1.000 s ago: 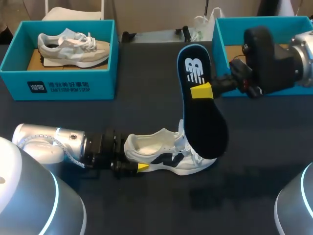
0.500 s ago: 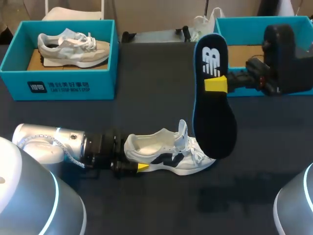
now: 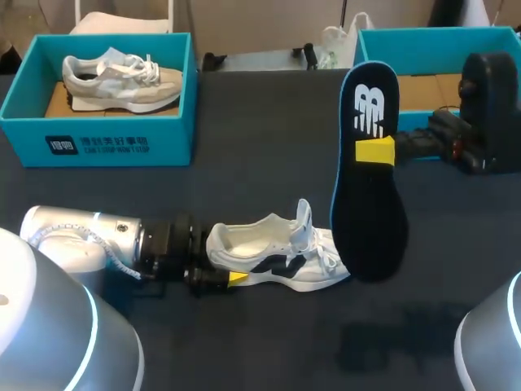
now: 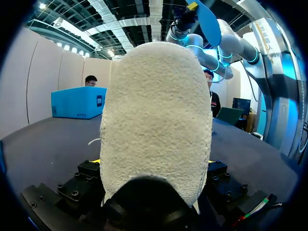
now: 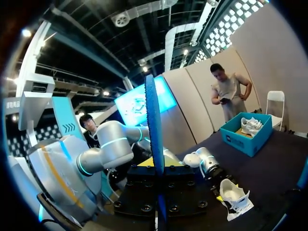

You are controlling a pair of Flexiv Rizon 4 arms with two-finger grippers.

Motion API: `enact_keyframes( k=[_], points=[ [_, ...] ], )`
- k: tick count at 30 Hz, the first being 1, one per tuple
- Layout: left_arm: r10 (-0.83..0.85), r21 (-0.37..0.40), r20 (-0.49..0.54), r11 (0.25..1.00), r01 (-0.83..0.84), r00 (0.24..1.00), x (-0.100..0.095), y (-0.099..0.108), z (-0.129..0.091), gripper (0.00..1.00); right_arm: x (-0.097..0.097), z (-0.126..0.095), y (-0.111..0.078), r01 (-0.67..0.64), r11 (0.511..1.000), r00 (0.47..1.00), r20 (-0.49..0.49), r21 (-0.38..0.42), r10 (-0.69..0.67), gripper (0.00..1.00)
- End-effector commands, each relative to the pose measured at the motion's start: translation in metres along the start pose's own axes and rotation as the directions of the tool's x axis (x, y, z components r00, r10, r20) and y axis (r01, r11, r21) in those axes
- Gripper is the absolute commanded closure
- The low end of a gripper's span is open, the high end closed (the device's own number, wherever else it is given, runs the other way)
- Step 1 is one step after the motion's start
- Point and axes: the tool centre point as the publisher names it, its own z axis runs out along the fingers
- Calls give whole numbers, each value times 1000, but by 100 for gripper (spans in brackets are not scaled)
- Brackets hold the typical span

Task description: Take the shoe out of the shoebox, open the shoe tongue, remove and reinsert the insole, then place the shoe into the shoebox

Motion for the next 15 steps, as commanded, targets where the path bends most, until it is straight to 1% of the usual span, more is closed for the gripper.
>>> enact_keyframes(
  k=[1,7,15],
  points=[
    [0,1,2,1000,0,1000,-1,4,0,100,1,7,-5,0,1000,1000,11,-15,1,100],
    [0,1,2,1000,0,1000,-1,4,0,100,-6,10,-5,9,1000,1000,-1,-15,-9,100],
    [0,1,2,1000,0,1000,-1,4,0,100,-26,7,1,-5,1000,1000,-5,4,5,100]
  ],
)
